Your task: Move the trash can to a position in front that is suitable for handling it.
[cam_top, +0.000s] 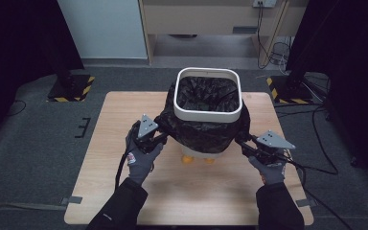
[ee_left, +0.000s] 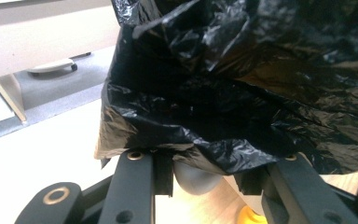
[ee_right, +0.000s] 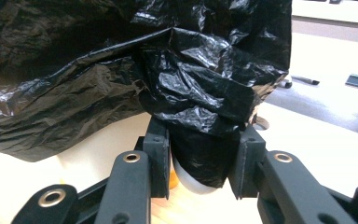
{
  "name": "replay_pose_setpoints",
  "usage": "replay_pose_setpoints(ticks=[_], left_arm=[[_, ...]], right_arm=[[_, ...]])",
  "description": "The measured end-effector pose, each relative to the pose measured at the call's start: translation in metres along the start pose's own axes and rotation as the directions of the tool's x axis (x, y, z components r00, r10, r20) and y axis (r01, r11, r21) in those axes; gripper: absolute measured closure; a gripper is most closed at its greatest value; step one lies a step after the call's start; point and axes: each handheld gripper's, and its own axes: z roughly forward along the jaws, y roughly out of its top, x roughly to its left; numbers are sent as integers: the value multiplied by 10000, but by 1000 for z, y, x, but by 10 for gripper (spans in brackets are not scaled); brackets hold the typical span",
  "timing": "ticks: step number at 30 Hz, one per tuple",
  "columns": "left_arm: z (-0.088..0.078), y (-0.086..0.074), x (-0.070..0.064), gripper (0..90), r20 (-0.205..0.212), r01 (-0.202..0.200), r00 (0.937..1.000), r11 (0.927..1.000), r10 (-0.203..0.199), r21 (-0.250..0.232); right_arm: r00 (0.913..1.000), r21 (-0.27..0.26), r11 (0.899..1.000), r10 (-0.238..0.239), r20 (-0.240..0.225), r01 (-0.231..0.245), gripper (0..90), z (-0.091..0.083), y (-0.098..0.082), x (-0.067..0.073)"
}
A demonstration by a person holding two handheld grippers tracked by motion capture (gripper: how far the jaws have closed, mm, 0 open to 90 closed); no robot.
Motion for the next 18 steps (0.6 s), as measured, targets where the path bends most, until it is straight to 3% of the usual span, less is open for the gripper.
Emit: replay_pose_setpoints(ticks=[18], left_arm=[[-43,-16,10,646,-275,386,9989,9992,-387,-37]], right_arm=[[9973,-62,9999,75,-725,-80,656,3,3,38]])
